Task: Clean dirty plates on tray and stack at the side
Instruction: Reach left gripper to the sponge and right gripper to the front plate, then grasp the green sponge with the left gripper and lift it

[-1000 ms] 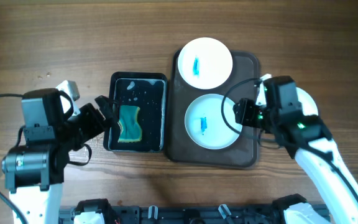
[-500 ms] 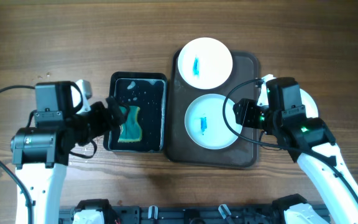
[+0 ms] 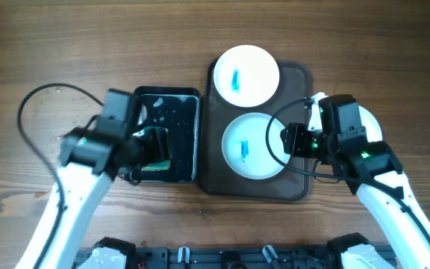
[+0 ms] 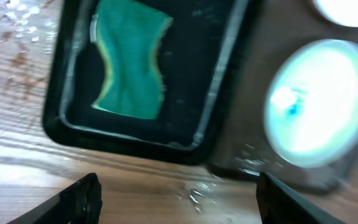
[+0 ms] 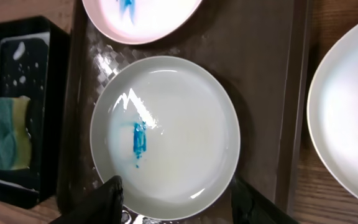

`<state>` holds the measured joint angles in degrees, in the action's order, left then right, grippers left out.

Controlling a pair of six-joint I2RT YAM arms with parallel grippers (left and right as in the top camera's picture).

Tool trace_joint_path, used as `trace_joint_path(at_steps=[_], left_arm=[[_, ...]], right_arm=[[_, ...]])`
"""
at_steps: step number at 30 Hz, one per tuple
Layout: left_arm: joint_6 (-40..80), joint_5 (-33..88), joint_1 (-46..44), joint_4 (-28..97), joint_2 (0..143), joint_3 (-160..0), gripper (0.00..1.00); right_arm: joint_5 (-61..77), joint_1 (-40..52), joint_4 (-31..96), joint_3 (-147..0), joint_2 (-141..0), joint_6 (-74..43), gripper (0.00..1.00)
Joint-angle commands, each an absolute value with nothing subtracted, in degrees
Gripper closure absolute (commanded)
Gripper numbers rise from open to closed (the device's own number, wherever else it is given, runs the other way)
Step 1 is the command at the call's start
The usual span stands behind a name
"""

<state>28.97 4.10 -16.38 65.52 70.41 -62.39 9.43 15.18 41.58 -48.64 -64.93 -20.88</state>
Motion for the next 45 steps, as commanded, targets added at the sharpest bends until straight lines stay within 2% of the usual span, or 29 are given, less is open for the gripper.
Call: trace_joint_path(at_steps=[1, 4, 5, 8, 11, 14, 20, 21, 22, 23, 25, 27, 32, 35, 36, 37, 40, 42, 45], left_arm=[[33.50, -2.72, -17.63, 63.22, 78.17, -59.20, 0.23], [33.47, -2.83, -17.52, 59.90, 85.36, -58.04, 0.29], [33.50, -3.16, -17.52, 59.27, 87.31, -58.02, 0.36], [33.50, -4.47, -17.52, 56.75, 93.80, -58.00, 0.41], [33.50, -5.72, -17.52, 54.54, 99.18, -58.00, 0.54], [33.50, -5.61, -17.52, 52.14, 102.43, -58.02, 0.96], [28.49, 3.97, -17.52, 52.53, 98.91, -61.98, 0.96], [28.18, 4.27, -17.52, 53.28, 98.00, -62.63, 0.92], [27.51, 4.27, -17.52, 54.06, 97.01, -63.11, 0.78], [26.94, 3.66, -17.52, 54.76, 95.81, -63.35, 0.52], [26.98, 0.38, -17.52, 55.70, 94.54, -63.35, 0.37], [27.00, -2.52, -17.52, 56.01, 94.50, -63.33, 0.31], [27.44, -10.96, -17.50, 50.85, 95.81, -60.75, 0.27], [27.44, -12.29, -17.47, 41.36, 97.43, -57.25, 0.30], [27.44, -12.27, -17.47, 37.67, 97.89, -55.72, 0.36], [27.44, -12.25, -17.50, 33.67, 98.63, -54.04, 0.44], [27.42, -12.08, -17.47, 29.93, 100.03, -52.49, 0.82], [27.40, -12.08, -17.47, 29.39, 100.14, -52.53, 0.96], [27.20, -11.97, -17.47, 30.55, 99.11, -53.95, 0.96]], right_arm=[[10.13, 15.38, 42.54, -49.60, -65.43, -18.00, 0.44], [10.13, 15.38, 42.72, -49.60, -65.69, -18.00, 0.44], [10.13, 15.38, 42.78, -49.60, -65.71, -18.02, 0.45], [10.15, 15.38, 42.98, -49.60, -65.80, -18.02, 0.44], [10.15, 15.38, 42.96, -49.60, -65.91, -18.02, 0.44], [10.15, 15.38, 42.98, -49.60, -65.91, -18.00, 0.44], [10.13, 15.38, 42.70, -49.60, -65.91, -18.00, 0.44], [10.13, 15.38, 42.72, -49.60, -65.91, -18.00, 0.44], [10.13, 15.38, 42.78, -49.60, -65.91, -18.00, 0.44], [10.13, 15.38, 42.87, -49.60, -65.91, -18.02, 0.44], [10.13, 15.38, 42.92, -49.60, -65.91, -18.02, 0.44], [10.13, 15.38, 42.89, -49.60, -65.91, -18.04, 0.45], [10.13, 15.38, 42.68, -49.60, -65.91, -18.09, 0.45], [10.15, 15.38, 42.68, -49.60, -65.91, -18.17, 0.45], [10.15, 15.38, 42.68, -49.60, -65.91, -18.15, 0.45], [10.17, 15.38, 42.70, -49.60, -65.91, -18.17, 0.45], [10.20, 15.38, 42.83, -49.60, -65.91, -18.17, 0.45], [10.22, 15.38, 42.94, -49.60, -65.91, -18.20, 0.45], [10.22, 15.38, 42.94, -49.60, -65.91, -18.17, 0.45]])
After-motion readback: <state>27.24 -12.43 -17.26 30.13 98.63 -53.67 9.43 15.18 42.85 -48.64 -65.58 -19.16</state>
